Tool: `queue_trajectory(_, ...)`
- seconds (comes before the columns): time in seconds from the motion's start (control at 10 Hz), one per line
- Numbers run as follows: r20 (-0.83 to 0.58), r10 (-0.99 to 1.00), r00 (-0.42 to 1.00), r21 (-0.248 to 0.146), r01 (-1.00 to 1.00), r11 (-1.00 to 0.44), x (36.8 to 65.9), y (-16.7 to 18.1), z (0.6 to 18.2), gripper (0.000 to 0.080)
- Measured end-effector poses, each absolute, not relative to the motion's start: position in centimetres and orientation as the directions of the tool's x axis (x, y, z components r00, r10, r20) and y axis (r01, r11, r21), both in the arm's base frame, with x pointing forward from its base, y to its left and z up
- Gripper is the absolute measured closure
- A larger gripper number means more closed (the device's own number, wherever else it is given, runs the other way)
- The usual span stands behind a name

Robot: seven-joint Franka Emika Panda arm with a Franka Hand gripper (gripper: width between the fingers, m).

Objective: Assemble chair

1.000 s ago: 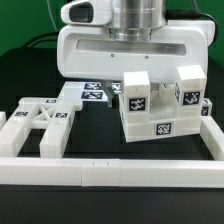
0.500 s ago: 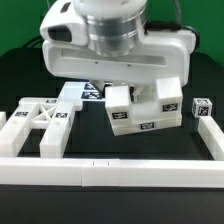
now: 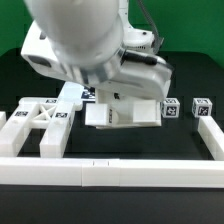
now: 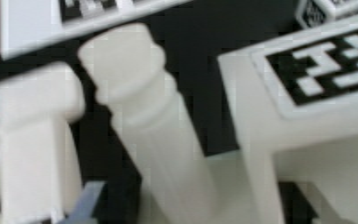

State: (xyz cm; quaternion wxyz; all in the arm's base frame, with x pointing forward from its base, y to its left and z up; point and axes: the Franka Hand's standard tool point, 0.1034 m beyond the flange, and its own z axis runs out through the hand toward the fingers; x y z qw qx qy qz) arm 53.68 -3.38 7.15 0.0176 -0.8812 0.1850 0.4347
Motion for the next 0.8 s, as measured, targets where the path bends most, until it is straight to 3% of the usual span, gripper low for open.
queue_trajectory(0.2, -0.824, -0.313, 0.472, 0.161, -0.334, -0.929, 53.3, -3.7, 6.5, 0.0482)
queue_trajectory(0.5, -0.810, -0.303, 0.501, 0.147, -0.327, -0.933, 53.8, -2.8, 5.5, 0.0482)
queue_trajectory(0.6, -0.812, -0.303, 0.498, 0.148, -0.327, -0.933, 53.7, -2.8, 5.2, 0.0263)
queue_trajectory(0.7, -0.813, -0.303, 0.497, 0.149, -0.326, -0.934, 53.6, -2.7, 5.1, 0.0263)
queue_trajectory(0.8, -0.810, -0.310, 0.499, 0.153, -0.330, -0.932, 53.7, -2.7, 5.0, 0.0170)
